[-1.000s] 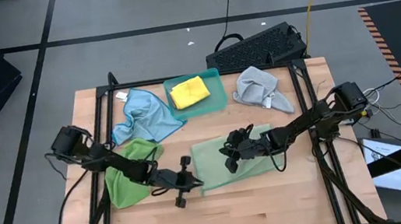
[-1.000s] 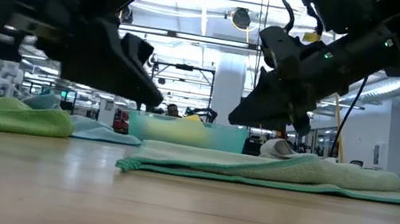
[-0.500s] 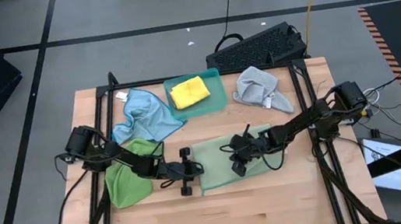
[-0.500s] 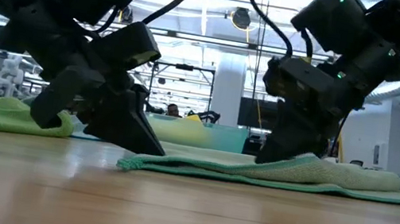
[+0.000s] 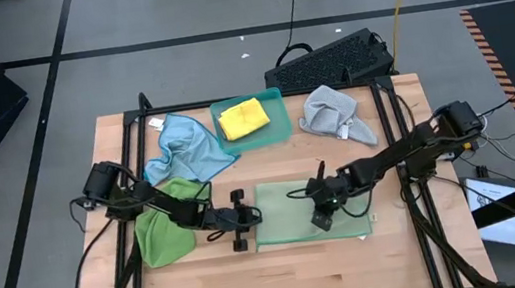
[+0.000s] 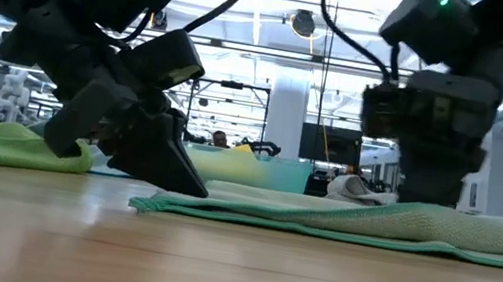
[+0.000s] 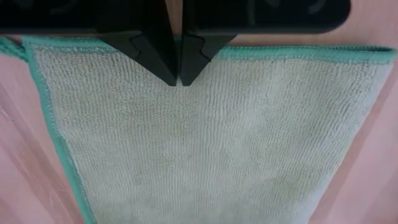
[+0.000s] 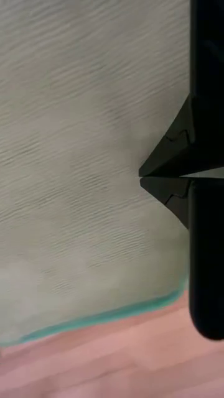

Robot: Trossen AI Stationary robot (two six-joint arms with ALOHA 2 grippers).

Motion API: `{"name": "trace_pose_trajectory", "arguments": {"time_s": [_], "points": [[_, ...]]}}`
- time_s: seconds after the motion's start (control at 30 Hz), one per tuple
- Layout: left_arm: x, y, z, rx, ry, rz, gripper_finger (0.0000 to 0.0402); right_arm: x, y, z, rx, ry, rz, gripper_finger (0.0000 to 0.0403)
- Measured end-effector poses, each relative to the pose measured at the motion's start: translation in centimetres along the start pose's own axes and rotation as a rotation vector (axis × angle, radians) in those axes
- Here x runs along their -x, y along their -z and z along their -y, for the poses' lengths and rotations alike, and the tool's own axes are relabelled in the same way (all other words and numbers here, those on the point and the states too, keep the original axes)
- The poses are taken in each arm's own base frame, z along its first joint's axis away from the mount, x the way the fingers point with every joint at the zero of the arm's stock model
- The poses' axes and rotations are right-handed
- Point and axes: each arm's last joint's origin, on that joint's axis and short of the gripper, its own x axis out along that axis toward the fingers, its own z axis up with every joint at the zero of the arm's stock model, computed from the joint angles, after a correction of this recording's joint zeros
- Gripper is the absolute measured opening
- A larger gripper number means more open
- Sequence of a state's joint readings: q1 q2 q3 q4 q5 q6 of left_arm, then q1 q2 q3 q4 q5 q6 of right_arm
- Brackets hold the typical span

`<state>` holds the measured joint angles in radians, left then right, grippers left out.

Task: Fold microfiber towels
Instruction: Fold the light green microfiber cloth

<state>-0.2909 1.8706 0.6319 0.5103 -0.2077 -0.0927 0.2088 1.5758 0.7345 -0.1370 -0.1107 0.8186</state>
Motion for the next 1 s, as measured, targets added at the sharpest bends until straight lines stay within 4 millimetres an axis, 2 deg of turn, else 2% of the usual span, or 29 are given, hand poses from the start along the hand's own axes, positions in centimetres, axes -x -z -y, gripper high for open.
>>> {"name": "trace_pose_trajectory", "arguments": {"time_s": [0.17, 0.27, 0.4, 0.57, 1.0], "points": [[0.0, 0.2, 0.0, 0.011, -0.001, -0.022, 0.0026, 1.7, 0.9, -1.0, -0.004, -0.025, 0.007, 0.0002], [0.0, 0.3, 0.0, 0.010, -0.001, -0.027, 0.0026, 2.1, 1.7, -1.6, -0.003, -0.002, 0.021, 0.0002], [0.0, 0.3, 0.0, 0.010, 0.000, -0.023, 0.0026, 2.1, 2.1, -2.0, 0.014, 0.048, 0.089, 0.0002], [0.0, 0.3, 0.0, 0.010, 0.001, -0.023, 0.0026, 1.9, 1.4, -2.4, 0.016, 0.018, 0.186, 0.0002], [0.0, 0.4, 0.0, 0.021, 0.004, -0.024, 0.0026, 1.4, 1.8, -2.2, 0.020, 0.033, 0.126, 0.0002]]}}
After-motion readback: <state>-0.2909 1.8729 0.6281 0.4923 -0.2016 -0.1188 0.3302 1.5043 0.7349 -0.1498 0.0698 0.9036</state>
